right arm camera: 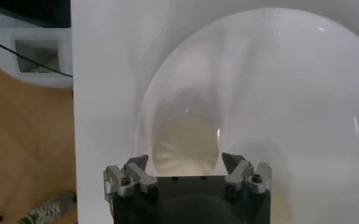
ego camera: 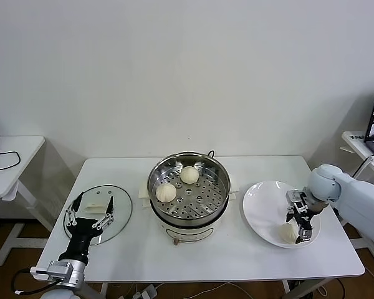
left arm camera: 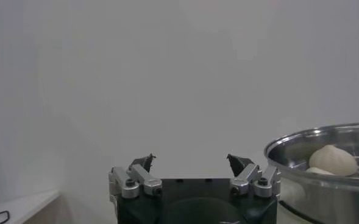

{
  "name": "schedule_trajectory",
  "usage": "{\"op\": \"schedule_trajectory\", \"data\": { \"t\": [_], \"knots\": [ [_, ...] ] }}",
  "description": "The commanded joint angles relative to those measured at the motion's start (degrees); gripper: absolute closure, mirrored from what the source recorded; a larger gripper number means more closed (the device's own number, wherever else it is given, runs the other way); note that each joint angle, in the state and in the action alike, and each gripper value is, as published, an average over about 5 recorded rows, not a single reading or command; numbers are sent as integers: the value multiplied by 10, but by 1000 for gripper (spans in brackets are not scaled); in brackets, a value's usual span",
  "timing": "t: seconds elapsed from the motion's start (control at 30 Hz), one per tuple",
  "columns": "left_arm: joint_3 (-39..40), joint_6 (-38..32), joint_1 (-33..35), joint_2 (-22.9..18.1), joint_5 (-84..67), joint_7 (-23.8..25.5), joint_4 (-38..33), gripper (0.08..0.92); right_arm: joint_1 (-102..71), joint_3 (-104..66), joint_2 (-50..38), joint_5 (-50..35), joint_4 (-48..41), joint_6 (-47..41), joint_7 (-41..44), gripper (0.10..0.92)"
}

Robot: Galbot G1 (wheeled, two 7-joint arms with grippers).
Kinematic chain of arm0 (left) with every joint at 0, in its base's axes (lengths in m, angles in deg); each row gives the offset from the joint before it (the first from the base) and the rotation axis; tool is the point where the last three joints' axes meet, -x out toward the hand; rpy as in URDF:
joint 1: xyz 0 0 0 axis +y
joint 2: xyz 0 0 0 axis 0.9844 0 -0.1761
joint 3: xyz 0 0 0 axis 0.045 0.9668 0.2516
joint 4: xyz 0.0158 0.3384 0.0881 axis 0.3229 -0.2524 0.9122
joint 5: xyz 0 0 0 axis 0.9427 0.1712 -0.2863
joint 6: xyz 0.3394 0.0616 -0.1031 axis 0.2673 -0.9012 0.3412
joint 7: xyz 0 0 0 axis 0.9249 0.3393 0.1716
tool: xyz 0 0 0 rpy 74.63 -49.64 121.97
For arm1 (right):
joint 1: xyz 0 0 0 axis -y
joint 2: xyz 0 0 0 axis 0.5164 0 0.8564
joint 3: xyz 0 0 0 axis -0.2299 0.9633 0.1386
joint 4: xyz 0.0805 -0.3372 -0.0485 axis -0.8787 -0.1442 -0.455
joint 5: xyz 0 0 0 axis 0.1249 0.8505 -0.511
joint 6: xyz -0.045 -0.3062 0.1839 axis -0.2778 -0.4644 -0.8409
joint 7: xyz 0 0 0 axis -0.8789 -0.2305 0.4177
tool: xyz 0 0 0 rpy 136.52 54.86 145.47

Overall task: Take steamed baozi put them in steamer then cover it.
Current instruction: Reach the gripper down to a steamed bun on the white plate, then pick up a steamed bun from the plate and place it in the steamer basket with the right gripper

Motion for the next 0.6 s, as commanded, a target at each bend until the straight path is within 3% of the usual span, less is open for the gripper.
{"op": "schedule_trajectory", "data": {
  "t": [0.03,0.3,0.6],
  "knots": [
    [3,0,0,0,1,0,-1,177,-13,-11,4,7,-7,2,0,333],
    [1,1,1,0,1,-1,-3,177,-9,-17,1,1,-5,2,-1,363],
    [6,2,2,1,1,-1,-9,177,133,36,-28,-77,19,0,7,364]
  ]
}}
